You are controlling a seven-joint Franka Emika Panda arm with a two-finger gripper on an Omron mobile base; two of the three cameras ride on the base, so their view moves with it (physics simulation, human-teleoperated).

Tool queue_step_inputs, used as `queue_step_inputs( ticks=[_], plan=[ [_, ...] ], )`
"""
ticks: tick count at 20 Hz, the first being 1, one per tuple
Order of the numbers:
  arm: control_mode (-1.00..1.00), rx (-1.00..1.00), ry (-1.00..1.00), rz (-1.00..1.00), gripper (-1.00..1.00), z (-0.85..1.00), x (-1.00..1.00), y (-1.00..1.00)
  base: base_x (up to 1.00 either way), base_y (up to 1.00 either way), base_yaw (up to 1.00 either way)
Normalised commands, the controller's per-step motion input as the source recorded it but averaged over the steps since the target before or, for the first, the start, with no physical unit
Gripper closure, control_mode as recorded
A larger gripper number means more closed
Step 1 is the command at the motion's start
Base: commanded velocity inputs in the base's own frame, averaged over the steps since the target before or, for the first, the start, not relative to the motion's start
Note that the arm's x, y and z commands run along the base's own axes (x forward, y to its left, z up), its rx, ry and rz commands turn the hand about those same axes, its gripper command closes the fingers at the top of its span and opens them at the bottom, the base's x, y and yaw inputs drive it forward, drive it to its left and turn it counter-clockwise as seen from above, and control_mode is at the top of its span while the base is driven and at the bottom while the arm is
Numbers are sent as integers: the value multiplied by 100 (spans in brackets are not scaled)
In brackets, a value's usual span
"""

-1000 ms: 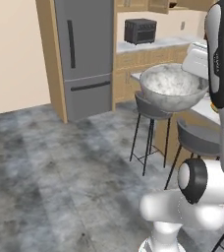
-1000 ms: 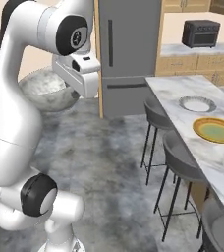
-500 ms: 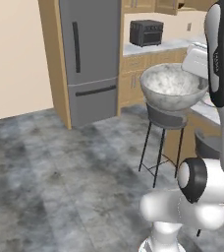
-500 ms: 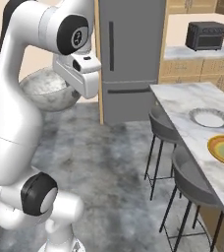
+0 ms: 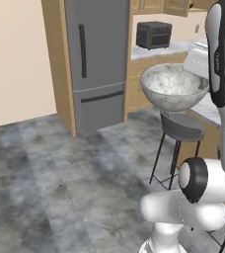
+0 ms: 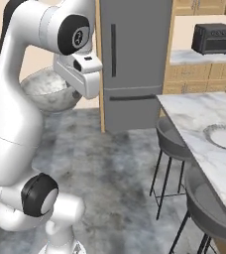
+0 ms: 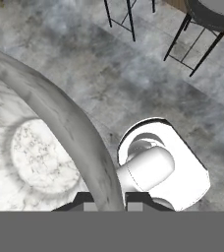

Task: Move the bowls from the cabinet to the plates on the dining table.

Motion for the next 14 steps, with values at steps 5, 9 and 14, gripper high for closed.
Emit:
queue_step_inputs(
  ticks=[5, 9, 14],
  plan=[
    [100, 0, 0, 0, 100, 0, 0, 0, 62, 8, -2],
    [100, 0, 0, 0, 100, 0, 0, 0, 62, 7, -3],
    [100, 0, 0, 0, 100, 0, 0, 0, 42, 1, -11]
  ],
)
